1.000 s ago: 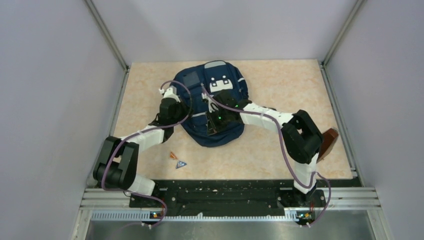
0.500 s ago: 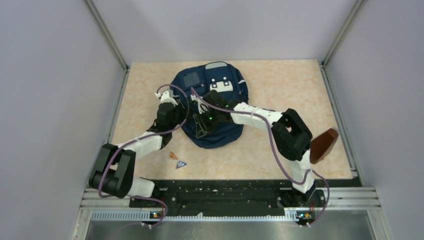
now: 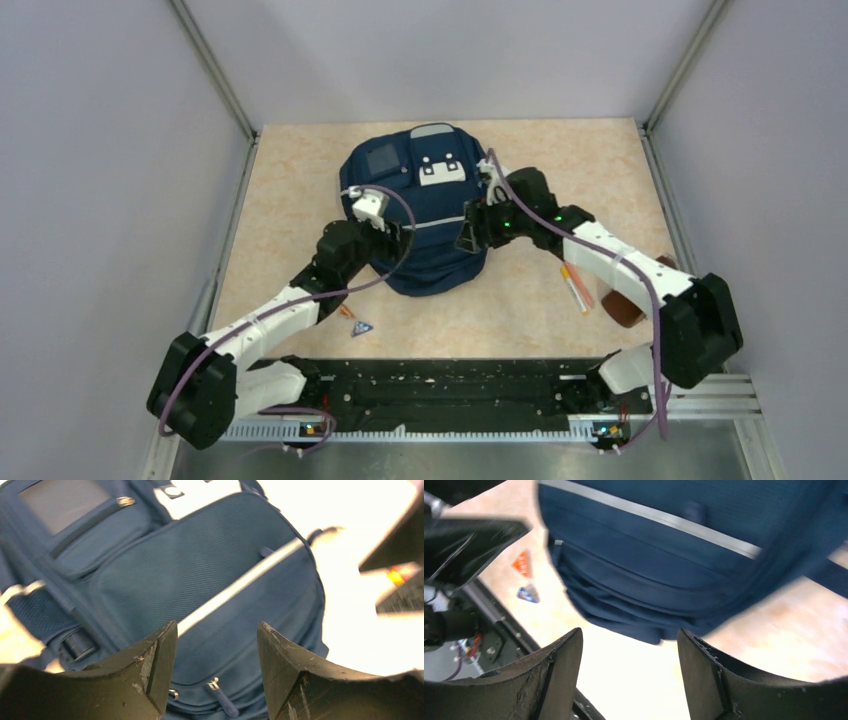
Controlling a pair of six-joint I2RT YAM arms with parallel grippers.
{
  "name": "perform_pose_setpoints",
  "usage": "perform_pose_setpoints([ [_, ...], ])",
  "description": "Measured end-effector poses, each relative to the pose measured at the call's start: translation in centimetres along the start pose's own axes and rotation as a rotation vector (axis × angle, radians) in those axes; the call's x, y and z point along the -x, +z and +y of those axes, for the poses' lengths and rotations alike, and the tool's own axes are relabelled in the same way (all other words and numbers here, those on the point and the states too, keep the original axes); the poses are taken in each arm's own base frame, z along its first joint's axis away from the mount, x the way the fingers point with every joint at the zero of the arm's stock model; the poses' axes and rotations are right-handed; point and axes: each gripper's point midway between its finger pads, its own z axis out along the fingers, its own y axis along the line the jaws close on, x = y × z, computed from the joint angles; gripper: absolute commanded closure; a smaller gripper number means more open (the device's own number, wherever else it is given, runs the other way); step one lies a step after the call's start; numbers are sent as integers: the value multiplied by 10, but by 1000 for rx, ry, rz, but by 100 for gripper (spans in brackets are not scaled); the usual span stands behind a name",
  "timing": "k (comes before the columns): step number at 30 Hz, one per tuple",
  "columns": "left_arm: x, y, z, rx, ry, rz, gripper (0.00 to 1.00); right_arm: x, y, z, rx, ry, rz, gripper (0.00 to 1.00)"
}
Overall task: Pack the student bag
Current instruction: Unzip the student bag at the center of the board, then adjust the stationery at the center of the board.
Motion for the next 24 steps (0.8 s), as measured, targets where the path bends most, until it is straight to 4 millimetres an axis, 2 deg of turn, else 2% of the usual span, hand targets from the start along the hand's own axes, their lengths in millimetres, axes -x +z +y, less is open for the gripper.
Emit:
perform_pose_setpoints([
  [3,-13,0,-28,-106,144,36,34,-6,-17,-40,-91,63,-31,31],
  [7,-35,8,-53,-224,288,101,28,-26,-33,-88,-200,156,-32,31],
  [11,-54,21,-63,-281,376,168,25,-43,-43,-109,-258,203,-34,30],
  [13,-60,27,-65,-292,410,191,21,-48,-48,-112,-274,209,-41,29],
  [16,-65,38,-66,-284,464,214,22,-49,-56,-116,-308,205,-64,29],
  [18,-66,42,-65,-264,493,221,29,-46,-64,-125,-369,199,-92,29],
  [19,-66,44,-63,-246,512,226,38,-46,-68,-131,-413,196,-107,29],
  [21,-65,50,-59,-203,536,233,48,-50,-78,-148,-520,201,-125,30],
  [24,-64,56,-55,-157,545,236,51,-65,-84,-169,-636,229,-114,30],
])
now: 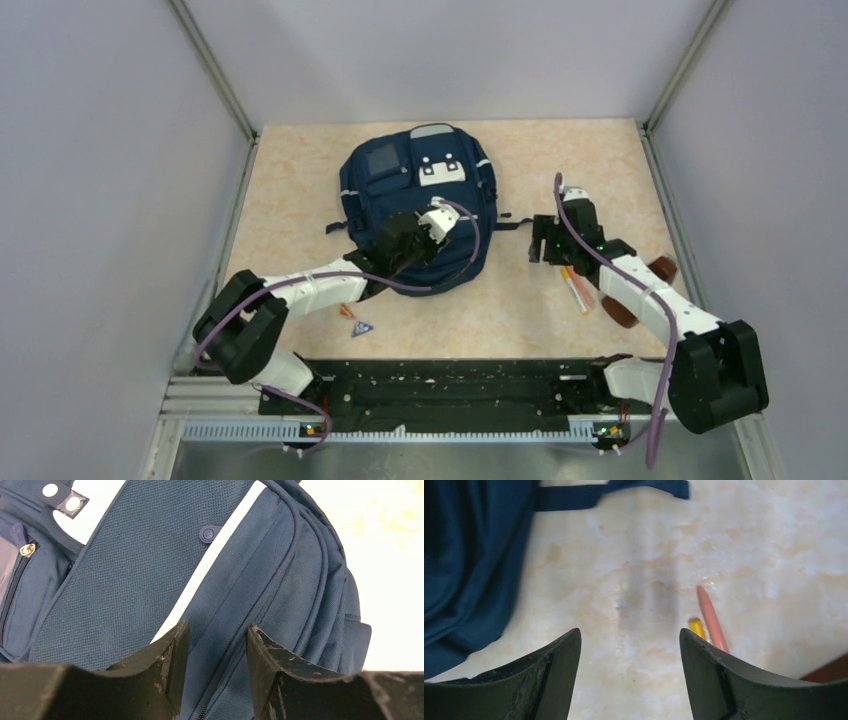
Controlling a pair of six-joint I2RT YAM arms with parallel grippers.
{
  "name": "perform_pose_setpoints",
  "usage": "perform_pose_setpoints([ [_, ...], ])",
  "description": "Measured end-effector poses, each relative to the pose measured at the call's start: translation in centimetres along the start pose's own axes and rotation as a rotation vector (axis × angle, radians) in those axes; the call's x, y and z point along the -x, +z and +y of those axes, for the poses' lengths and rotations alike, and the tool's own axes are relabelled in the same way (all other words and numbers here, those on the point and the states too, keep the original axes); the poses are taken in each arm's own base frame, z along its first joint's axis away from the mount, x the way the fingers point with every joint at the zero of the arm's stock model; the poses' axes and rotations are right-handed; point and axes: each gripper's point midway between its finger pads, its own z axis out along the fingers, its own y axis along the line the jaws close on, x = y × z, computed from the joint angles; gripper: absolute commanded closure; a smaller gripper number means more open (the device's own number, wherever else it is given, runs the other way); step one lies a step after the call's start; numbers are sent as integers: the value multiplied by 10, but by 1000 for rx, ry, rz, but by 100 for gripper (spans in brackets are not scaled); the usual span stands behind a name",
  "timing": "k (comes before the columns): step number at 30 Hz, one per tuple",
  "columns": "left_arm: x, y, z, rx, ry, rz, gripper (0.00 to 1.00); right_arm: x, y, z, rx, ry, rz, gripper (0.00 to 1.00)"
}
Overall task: Pack the student bag
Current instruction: Adjust the stationery at the center of the board.
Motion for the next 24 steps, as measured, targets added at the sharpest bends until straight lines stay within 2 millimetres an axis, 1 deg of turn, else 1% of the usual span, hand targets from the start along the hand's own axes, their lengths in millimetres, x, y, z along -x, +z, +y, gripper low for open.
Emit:
perform_pose_setpoints([
  [3,1,0,2,27,-16,1,52,-15,8,-22,-106,30,35,33],
  [4,1,0,3,32,-26,-1,54,-21,11,-30,-132,45,51,34],
  [7,3,0,2,33,-45,-5,69,-40,16,-52,-197,115,96,37],
  [8,3,0,2,32,-49,-7,76,-45,16,-57,-214,142,107,37],
  [10,6,0,2,31,-61,-13,86,-53,16,-64,-235,171,121,42],
  [12,9,1,3,37,-66,-20,99,-60,16,-66,-246,189,137,47],
  [16,14,-1,8,63,-87,-37,100,-66,15,-67,-258,214,151,57],
  [22,37,-16,17,98,-152,-131,100,-72,14,-70,-279,239,166,55],
  [24,42,-19,20,105,-165,-150,100,-74,15,-71,-290,241,173,55],
])
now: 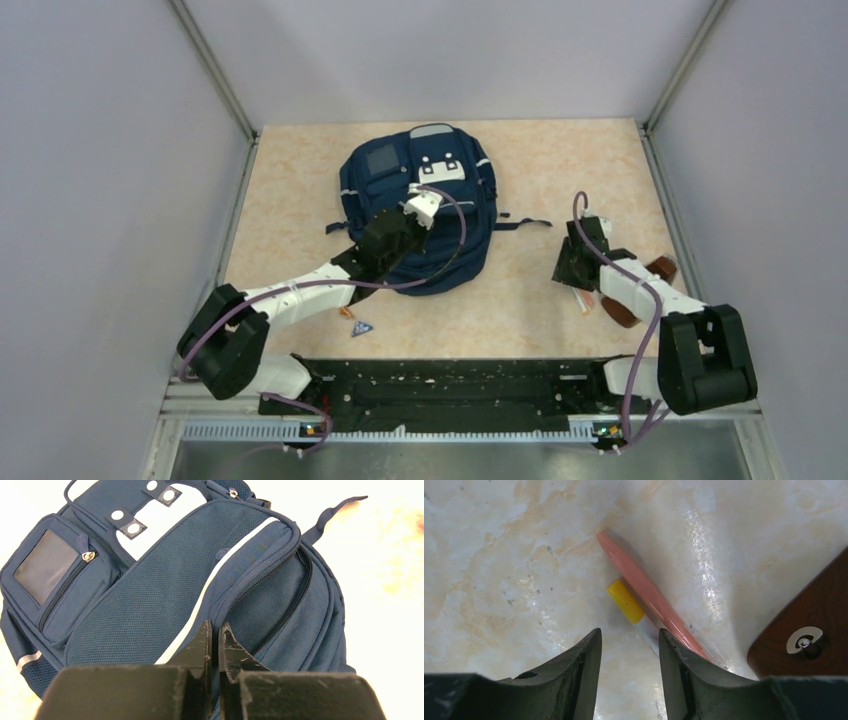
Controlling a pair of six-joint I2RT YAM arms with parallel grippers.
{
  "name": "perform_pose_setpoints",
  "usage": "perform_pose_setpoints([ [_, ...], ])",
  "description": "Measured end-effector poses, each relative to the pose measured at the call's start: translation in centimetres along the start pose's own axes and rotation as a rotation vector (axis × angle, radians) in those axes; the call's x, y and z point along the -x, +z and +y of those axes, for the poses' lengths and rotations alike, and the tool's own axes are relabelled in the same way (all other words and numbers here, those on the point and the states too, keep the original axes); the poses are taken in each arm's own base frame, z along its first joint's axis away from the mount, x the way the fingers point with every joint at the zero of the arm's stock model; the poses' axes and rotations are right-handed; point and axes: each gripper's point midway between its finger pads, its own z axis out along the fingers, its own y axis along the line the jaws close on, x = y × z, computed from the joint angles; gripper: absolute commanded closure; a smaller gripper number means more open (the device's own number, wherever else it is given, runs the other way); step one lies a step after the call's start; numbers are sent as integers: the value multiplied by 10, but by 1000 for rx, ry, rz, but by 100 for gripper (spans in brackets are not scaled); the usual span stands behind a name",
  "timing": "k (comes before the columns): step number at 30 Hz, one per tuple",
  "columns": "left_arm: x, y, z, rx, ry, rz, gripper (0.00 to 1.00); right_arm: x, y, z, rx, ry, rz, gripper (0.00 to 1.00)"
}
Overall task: Pack the student bag
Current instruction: Adjust the stationery at the center of the board.
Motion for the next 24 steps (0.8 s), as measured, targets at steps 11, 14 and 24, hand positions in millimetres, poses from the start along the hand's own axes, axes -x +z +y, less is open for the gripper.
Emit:
perform_pose_setpoints([
  [11,2,0,1,3,-18,-6,100,-7,11,11,7,-36,58,57],
  [14,2,0,1,4,-19,-6,100,-14,8,29,47,-77,73,57],
  [24,2,0,1,6,-24,-5,100,-35,-4,55,73,-160,129,39],
])
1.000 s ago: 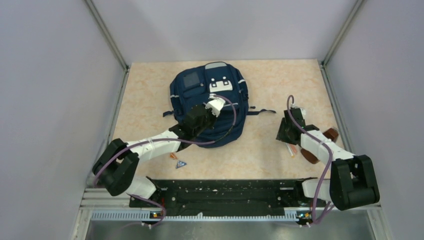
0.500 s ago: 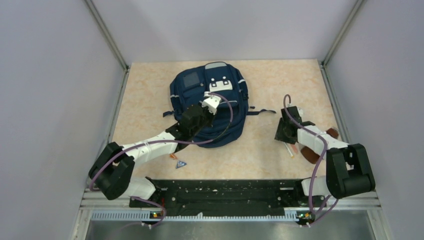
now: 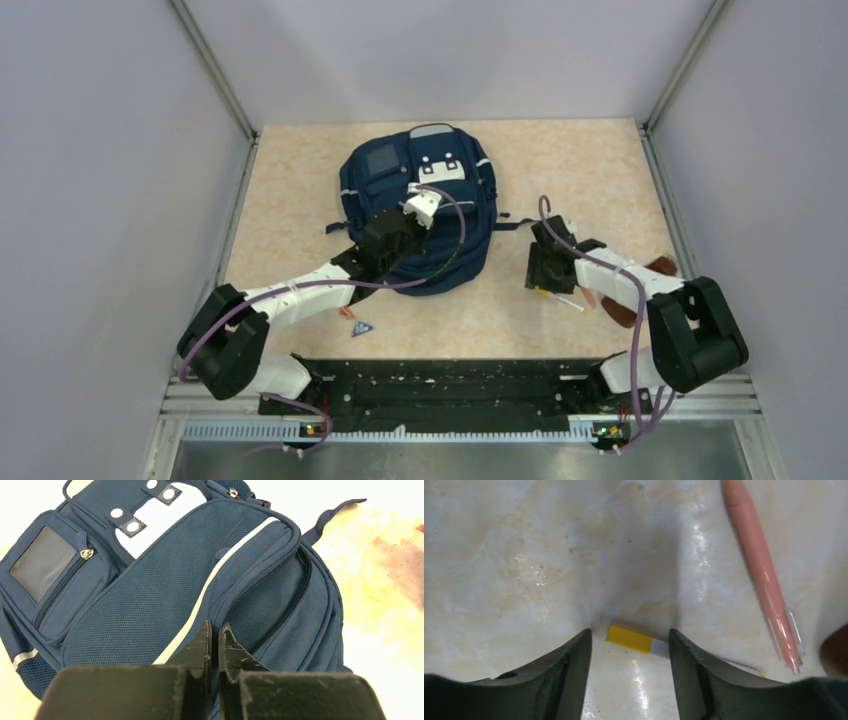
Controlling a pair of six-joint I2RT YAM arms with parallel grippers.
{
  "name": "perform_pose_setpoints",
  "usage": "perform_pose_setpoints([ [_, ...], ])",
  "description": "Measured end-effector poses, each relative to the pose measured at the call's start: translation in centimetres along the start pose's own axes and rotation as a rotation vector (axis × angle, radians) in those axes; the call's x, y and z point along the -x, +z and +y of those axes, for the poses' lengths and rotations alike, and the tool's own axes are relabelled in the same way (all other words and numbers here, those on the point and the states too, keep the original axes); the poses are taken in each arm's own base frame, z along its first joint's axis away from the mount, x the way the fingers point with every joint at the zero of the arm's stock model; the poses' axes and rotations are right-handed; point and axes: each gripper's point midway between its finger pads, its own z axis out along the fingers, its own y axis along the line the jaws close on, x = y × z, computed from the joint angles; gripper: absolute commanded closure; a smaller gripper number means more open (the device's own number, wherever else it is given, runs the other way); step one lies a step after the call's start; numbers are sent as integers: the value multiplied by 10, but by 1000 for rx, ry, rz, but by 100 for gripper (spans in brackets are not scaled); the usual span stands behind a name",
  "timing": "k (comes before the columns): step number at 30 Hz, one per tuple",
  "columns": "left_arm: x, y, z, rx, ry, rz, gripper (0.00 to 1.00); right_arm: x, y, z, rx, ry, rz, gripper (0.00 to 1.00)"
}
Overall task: Pack the student bag
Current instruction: Adjust the stationery at the center of the board.
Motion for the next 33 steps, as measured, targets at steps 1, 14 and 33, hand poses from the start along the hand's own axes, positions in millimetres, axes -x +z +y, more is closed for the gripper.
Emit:
perform_pose_setpoints([
  [1,0,0,0,0,0,0,100,-1,-1,-3,-15,2,2,33],
  [14,0,0,-1,0,-21,2,100,9,-62,-22,24,416,-222,5],
  [33,-1,0,0,5,-48,2,100,-29,-34,-37,-16,753,-200,22],
])
